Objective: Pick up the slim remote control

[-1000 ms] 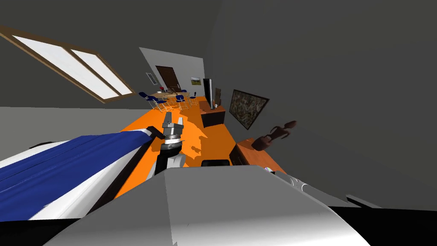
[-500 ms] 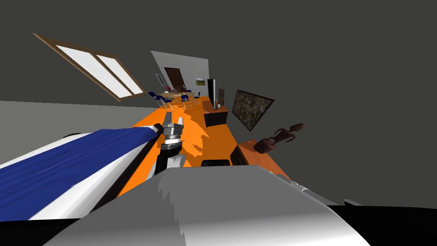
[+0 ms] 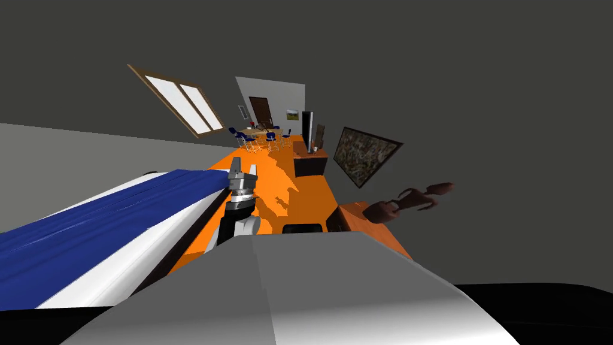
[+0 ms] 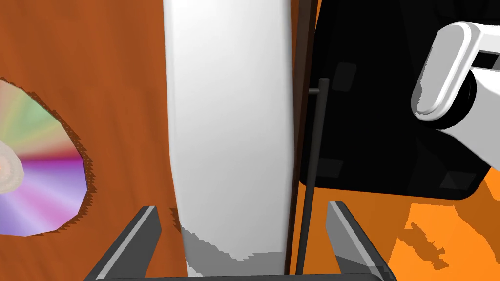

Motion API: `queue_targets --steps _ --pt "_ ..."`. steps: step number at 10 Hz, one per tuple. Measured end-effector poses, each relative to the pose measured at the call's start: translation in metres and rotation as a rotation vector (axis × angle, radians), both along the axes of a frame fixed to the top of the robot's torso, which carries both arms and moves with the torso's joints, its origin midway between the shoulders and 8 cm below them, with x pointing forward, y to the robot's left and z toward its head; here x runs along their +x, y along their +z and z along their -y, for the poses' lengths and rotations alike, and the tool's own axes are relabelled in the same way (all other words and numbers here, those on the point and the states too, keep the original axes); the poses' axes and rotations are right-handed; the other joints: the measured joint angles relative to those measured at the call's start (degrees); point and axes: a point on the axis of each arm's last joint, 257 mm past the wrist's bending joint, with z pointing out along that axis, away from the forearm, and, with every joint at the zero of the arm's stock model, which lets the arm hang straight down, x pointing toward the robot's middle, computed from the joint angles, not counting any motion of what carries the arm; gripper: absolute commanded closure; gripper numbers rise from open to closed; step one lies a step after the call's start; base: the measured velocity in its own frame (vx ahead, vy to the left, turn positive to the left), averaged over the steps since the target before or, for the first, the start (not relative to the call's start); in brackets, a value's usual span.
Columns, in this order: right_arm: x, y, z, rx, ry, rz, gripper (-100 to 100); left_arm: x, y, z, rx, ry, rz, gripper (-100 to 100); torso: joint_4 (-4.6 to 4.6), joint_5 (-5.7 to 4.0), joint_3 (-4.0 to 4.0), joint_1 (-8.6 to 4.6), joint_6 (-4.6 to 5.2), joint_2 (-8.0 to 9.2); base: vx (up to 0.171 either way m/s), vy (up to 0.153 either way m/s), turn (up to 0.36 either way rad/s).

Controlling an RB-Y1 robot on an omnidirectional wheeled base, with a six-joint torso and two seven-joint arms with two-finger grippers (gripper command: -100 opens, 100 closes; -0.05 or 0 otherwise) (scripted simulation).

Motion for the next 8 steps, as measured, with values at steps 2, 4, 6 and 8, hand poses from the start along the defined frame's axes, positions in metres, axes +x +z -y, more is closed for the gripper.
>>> queue_targets --steps 2,4,6,8 --pt "-0.015 -0.006 -0.004 0.005 -0.037 -0.002 -100 0.0 0.0 0.0 0.0 0.0 0.0 0 0.0 -0.01 0.0 0.02 -0.05 0.0 -0.022 0.003 0.295" --pt "-0.018 -0.004 0.002 0.001 -0.053 0.012 -100 0.0 0.0 0.0 0.0 0.0 0.0 0 -0.01 0.0 -0.01 0.0 0.03 -0.02 -0.019 0.005 0.171" --pt "-0.041 -0.008 0.001 0.006 -0.099 0.009 -100 0.0 0.0 0.0 0.0 0.0 0.0 0 0.01 0.0 0.01 0.0 0.0 0.01 -0.029 0.005 0.264" --pt "-0.06 -0.01 -0.015 0.021 -0.167 0.008 -100 0.0 0.0 0.0 0.0 0.0 0.0 0 0.07 -0.15 0.04 -0.02 -0.08 0.01 -0.021 0.001 0.135"
